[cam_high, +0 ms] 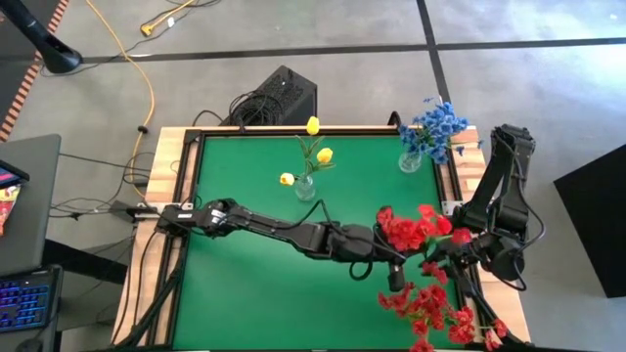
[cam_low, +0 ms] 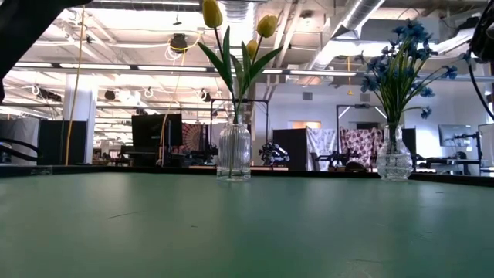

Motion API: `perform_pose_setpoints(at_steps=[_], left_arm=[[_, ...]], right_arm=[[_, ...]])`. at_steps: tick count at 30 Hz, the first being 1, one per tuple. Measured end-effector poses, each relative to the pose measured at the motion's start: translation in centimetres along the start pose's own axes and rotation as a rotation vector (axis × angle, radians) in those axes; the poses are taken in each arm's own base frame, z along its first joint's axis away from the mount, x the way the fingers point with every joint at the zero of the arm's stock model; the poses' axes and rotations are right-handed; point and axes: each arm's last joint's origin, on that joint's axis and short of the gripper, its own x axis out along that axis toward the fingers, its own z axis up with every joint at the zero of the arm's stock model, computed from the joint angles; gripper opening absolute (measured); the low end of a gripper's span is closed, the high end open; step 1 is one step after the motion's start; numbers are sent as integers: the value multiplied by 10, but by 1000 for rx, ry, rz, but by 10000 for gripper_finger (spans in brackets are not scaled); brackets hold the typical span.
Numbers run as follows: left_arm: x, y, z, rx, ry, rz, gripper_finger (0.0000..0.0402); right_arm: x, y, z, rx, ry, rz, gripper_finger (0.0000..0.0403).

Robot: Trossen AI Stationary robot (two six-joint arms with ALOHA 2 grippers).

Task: Sort flowers into vase by color
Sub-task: Put the red flowers into the yellow vase

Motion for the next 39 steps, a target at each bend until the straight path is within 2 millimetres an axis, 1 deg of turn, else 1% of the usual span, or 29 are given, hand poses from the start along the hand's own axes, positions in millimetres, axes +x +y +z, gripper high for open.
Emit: perform_pose_setpoints(at_steps=[3,8,10,12,16,19,22,27,29,31,34,36,39], left_arm=[[-1,-3,-1,2,5,-4,9],[-3,-9,-2,11,13,-14,4],[-5,-16,-3,13,15,-13,3],[-10,-29,-5,24,19,12,2],[-24,-57,-12,114,54,91,1],[-32,-71,-17,157,77,153,1],[-36,-74,-27,154,125,241,1],[-38,-76,-61,114,172,281,0],[-42,-80,-65,66,140,266,0],[-45,-87,-62,11,64,227,0],[-51,-98,-61,-22,-30,170,0],[-53,-104,-62,-34,-50,117,0],[-52,-105,-62,-81,-60,62,0]], right_arm=[[0,1,1,10,-8,10,157],[-1,1,1,13,11,30,233],[-3,0,2,24,42,71,255],[-7,-2,2,59,70,99,267],[-14,-9,3,146,87,103,270],[-19,-12,3,147,88,114,271],[-21,-14,4,150,73,112,271],[-21,-14,3,151,70,106,271],[-20,-13,3,158,73,103,271],[-20,-13,3,160,74,101,271],[-20,-14,3,158,76,98,271],[-20,-14,2,151,78,96,271],[-20,-14,2,151,77,96,271]])
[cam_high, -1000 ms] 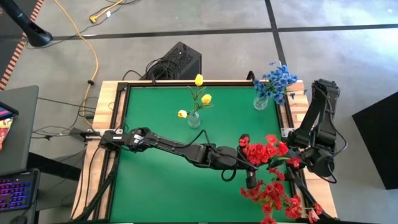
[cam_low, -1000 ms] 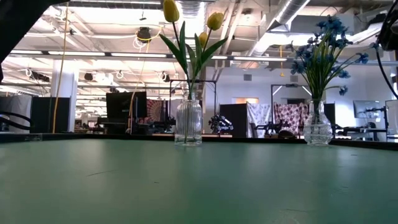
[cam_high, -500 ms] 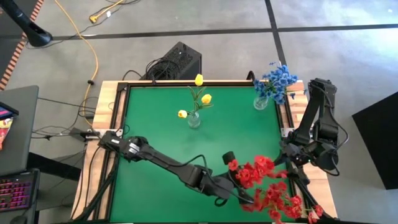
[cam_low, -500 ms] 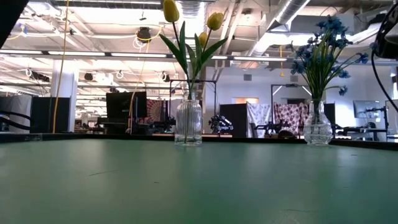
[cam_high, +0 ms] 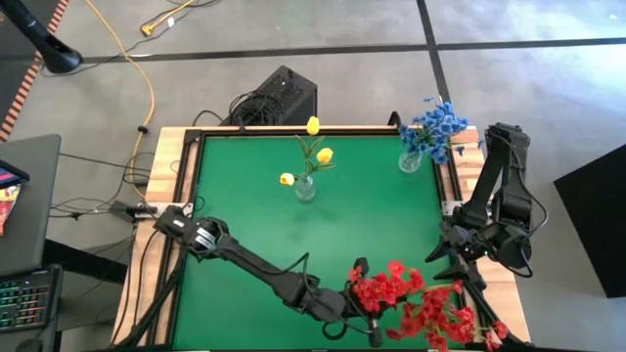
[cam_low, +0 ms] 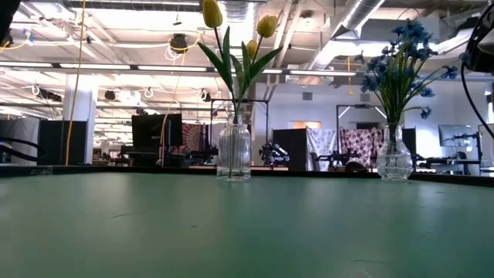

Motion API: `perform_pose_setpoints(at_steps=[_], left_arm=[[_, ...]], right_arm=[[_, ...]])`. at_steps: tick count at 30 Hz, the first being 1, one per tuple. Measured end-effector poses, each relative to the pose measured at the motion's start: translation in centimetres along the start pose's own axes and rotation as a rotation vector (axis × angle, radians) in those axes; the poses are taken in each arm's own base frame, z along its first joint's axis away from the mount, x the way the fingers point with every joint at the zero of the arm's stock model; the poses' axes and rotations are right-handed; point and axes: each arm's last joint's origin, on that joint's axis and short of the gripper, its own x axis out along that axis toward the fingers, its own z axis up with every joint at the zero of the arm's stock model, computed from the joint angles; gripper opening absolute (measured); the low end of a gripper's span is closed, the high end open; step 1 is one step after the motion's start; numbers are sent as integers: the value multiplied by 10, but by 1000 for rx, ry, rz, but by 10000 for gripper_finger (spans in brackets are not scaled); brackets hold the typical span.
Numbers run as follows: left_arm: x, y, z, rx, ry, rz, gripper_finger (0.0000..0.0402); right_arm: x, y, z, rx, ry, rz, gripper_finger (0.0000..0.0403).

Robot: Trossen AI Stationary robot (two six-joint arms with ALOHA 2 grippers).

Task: Sort flowers into vase by color
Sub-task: Put the red flowers into the yellow vase

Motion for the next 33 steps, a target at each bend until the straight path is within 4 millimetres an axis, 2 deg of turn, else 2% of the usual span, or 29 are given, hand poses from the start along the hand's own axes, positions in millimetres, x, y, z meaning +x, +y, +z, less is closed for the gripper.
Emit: perform_pose_setpoints(at_steps=[9,13,17,23,33], left_arm=[[5,3,5,-90,-43,-106,0],[13,6,-11,-133,-97,-153,0],[22,14,-29,-137,-81,-138,0],[22,17,-18,-108,-166,-140,0],[27,23,-23,-110,-115,-122,0]], right_arm=[[0,0,0,0,-1,-1,271],[0,0,0,0,-2,-1,271],[0,0,0,4,-3,0,271],[0,0,0,7,-3,1,271],[0,0,0,6,-3,1,271]])
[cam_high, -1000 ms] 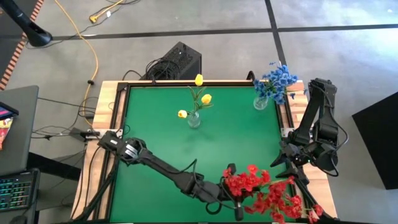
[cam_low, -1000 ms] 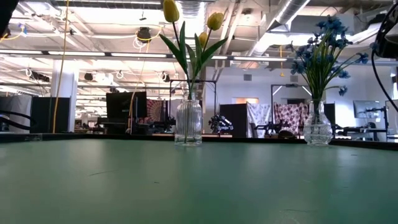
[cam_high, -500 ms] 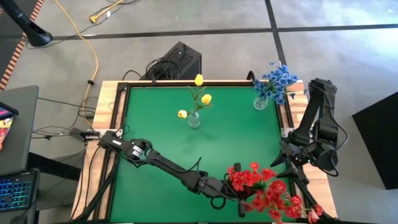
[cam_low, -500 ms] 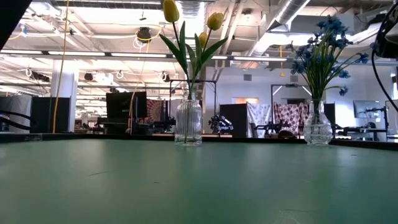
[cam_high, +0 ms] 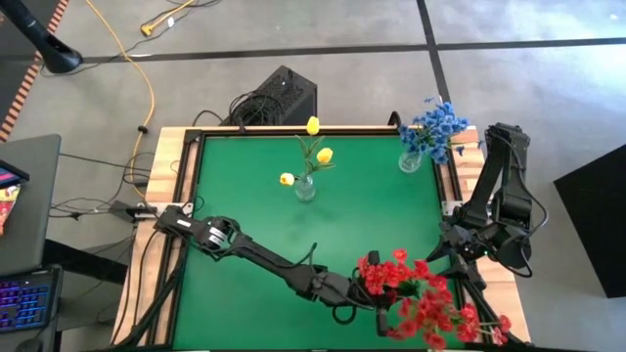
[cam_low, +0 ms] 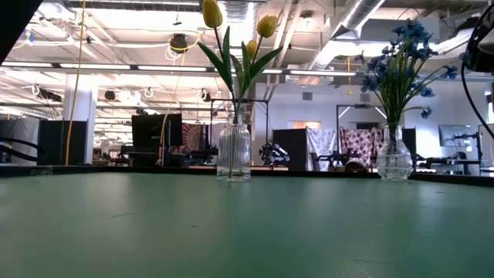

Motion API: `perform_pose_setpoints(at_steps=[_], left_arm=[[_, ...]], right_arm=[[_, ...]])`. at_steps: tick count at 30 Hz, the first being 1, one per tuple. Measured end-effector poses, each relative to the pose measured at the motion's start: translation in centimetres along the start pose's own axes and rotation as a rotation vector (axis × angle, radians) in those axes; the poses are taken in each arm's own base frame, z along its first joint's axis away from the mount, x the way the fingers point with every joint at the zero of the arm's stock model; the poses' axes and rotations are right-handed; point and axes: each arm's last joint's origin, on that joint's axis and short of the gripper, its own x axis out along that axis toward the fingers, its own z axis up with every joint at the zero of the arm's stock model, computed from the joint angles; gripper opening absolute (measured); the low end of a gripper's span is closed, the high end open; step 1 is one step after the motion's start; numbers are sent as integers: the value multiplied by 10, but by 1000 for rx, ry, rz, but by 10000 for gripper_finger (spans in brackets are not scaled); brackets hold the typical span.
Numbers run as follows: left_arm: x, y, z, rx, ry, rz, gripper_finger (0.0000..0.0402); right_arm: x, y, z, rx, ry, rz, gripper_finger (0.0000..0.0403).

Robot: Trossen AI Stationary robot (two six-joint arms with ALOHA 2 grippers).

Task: Sort flowers into vase by color
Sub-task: Put the red flowers into the yellow vase

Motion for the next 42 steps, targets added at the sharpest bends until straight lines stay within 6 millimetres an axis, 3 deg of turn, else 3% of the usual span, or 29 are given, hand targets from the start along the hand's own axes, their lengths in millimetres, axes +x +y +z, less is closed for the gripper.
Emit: perform_pose_setpoints(at_steps=[7,13,29,42], left_arm=[[3,6,-4,-45,-26,-13,0],[9,18,-32,-86,-13,-23,0],[15,27,-28,2,49,-148,0],[33,23,21,165,254,-200,0]], right_arm=[[0,0,0,0,-1,0,271],[0,0,0,1,-1,0,271],[0,0,0,0,-1,-1,271],[0,0,0,0,-1,-1,271]])
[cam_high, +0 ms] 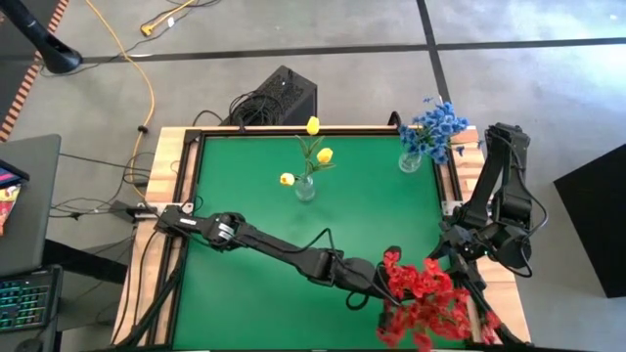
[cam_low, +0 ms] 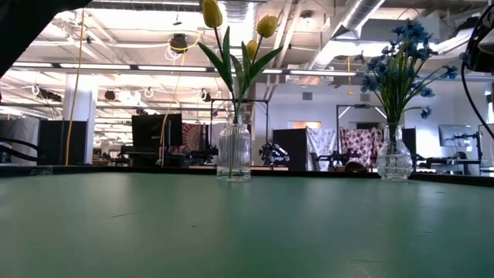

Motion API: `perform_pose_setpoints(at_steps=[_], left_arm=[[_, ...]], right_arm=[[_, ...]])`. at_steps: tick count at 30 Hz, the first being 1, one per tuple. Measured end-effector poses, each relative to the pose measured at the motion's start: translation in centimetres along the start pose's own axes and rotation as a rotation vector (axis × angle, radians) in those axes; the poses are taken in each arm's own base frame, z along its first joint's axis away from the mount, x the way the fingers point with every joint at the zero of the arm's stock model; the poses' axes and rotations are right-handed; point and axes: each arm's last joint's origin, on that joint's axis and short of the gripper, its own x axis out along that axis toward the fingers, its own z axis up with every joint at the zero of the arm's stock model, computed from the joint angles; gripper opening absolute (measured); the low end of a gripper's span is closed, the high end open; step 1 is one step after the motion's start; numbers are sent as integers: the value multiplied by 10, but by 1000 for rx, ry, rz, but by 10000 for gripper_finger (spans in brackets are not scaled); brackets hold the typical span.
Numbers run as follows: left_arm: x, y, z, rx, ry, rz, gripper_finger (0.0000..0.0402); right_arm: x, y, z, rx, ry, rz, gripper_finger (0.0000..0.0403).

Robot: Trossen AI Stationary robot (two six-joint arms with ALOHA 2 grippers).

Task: Sort flowers into vase by color
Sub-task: Put the red flowers into the yellow vase

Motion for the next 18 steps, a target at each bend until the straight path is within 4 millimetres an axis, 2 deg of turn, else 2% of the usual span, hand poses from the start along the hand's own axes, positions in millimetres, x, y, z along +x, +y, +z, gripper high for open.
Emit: perform_pose_setpoints(at_steps=[18], left_arm=[[-2,3,-6,-10,103,5,0]], right_arm=[[0,0,0,1,-1,0,271]])
